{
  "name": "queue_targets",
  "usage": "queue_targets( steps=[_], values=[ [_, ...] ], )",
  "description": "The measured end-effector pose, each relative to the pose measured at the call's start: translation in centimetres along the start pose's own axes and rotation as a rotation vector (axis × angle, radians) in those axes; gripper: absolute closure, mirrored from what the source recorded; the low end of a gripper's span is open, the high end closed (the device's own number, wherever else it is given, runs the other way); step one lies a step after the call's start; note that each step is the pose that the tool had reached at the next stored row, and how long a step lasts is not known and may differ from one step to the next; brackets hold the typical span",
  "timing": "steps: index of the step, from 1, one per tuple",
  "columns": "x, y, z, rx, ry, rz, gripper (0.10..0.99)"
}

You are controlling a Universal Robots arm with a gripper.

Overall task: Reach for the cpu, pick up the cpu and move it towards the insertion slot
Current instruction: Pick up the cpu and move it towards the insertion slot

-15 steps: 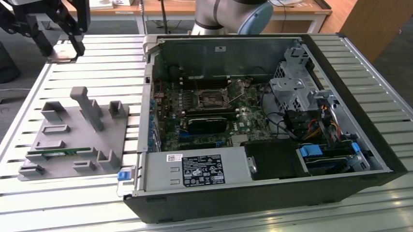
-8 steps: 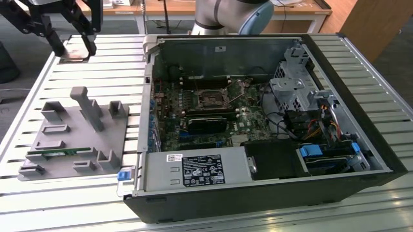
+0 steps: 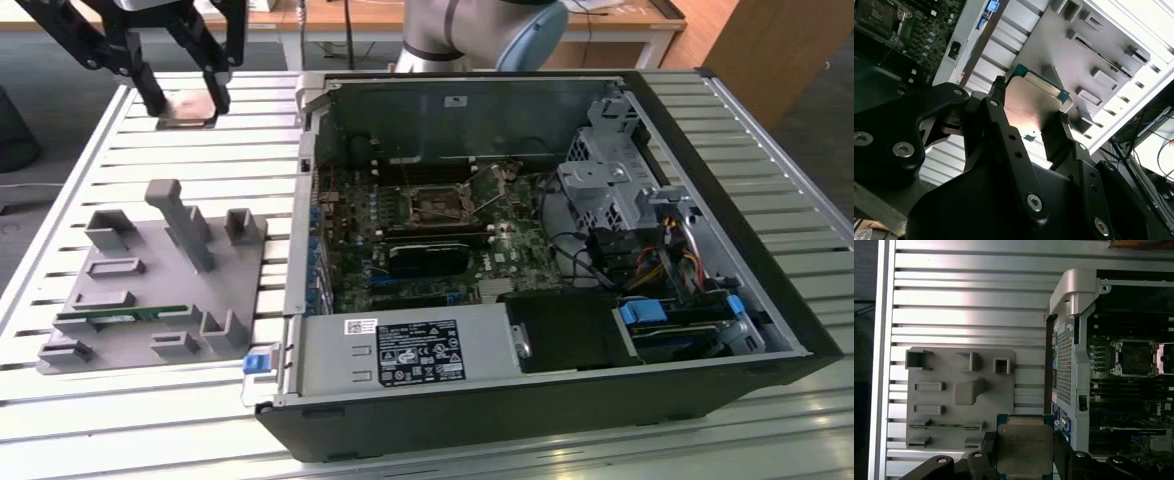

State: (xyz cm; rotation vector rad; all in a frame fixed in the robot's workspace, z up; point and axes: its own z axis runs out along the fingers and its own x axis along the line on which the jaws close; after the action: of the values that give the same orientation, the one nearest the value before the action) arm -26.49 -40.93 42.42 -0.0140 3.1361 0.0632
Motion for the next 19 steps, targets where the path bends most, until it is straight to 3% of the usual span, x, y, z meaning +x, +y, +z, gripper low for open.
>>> queue_targets(
  steps=[8, 9, 19],
  values=[
    [-2.17, -0.02, 0.01, 0.000, 0.0003, 0.000, 0.549],
    [-3.08, -0.03, 0.01, 0.000, 0.0004, 0.000, 0.549],
    [-5.82, -0.05, 0.03, 0.000, 0.0007, 0.000, 0.549]
  ],
)
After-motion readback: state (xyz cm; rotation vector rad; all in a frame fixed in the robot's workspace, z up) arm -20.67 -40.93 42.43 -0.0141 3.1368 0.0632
